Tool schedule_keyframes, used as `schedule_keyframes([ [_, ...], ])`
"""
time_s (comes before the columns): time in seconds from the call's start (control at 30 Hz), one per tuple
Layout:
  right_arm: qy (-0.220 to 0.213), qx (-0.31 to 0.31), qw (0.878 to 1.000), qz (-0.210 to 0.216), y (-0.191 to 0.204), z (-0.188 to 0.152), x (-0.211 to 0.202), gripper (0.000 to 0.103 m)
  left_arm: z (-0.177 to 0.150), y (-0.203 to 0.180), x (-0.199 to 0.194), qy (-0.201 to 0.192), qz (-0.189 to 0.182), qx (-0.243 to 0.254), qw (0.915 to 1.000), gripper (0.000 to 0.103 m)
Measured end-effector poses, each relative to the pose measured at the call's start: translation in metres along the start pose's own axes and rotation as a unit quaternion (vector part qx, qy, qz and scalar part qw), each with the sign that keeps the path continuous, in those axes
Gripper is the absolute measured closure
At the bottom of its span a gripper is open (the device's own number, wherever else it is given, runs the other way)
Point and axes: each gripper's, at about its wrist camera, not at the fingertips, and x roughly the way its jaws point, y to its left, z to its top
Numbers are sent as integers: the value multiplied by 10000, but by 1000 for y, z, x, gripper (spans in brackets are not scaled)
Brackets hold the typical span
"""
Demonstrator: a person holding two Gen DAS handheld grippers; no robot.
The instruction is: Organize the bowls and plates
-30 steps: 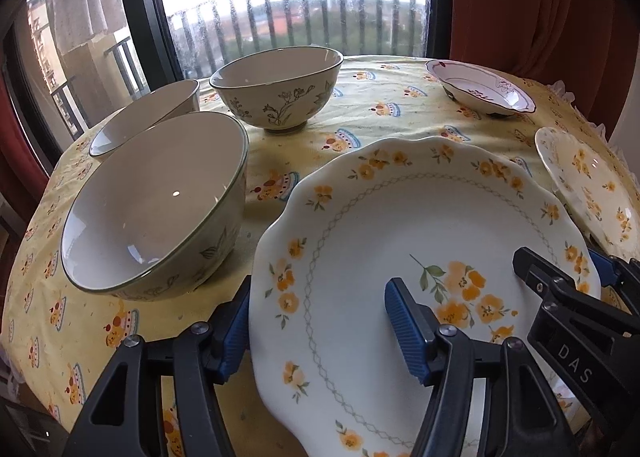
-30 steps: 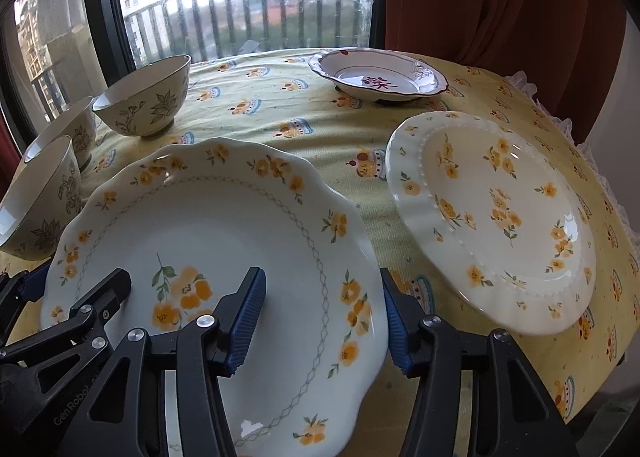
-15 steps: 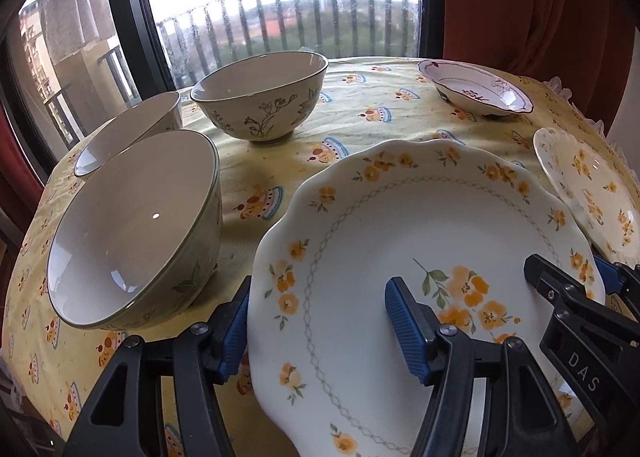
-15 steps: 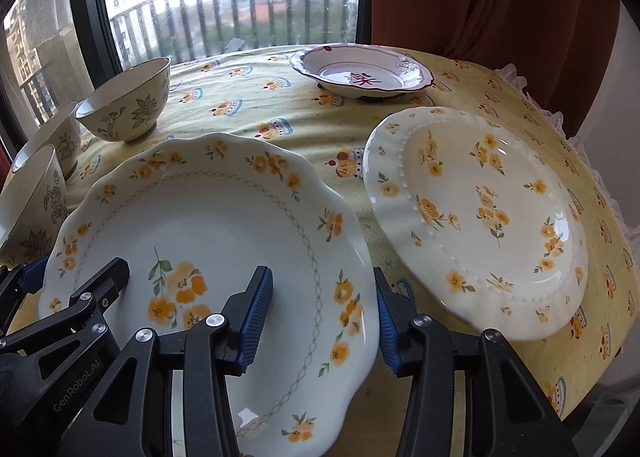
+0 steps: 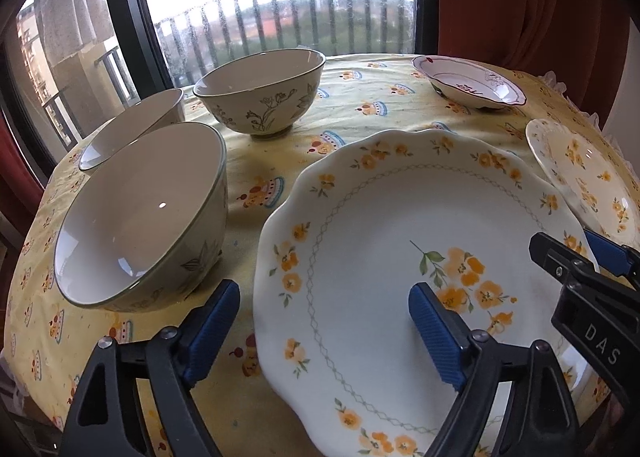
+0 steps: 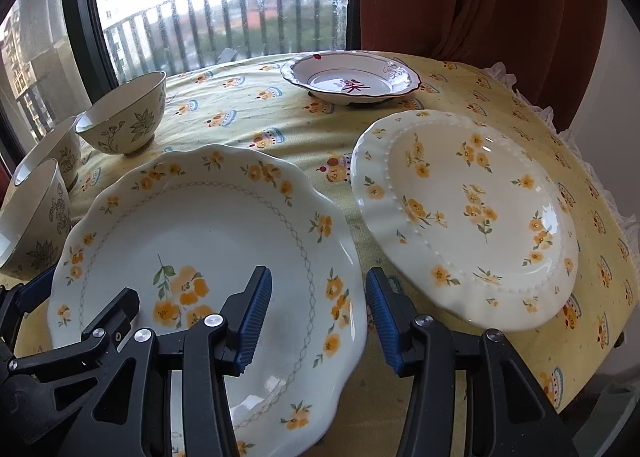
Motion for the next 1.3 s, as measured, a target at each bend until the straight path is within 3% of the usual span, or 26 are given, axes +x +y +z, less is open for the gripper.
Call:
schedule_keyframes([
  [0.07, -93, 43, 9998, 150, -1, -1, -7, 21, -1, 2, -5, -43, 44, -58, 10000, 11],
  [0.1, -186, 46, 9997, 169, 0, -2, -12, 18, -2, 3, -8, -67, 47, -68, 9999, 10],
  [0.37, -447, -3, 9987, 225, 1, -7, -41, 17, -5, -3, -35, -408, -15, -9, 9992, 1],
  [0.8, -810, -74, 9960, 360, -18, -1, -71, 17, 3, -25, -63, -815, -6, 27, 9967, 1],
  [0.93, -876, -141, 9959, 146, -30, 6, -74, 17, 11, -39, -63, -770, -98, 100, 9969, 4],
  [1.1, -994, -246, 9947, 8, -47, 15, -73, 17, 23, -57, -60, -771, -250, 325, 9962, 15],
  [1.3, -814, -275, 9957, 352, -73, 27, -64, 17, 38, -79, -56, -784, -373, 556, 9947, 25],
])
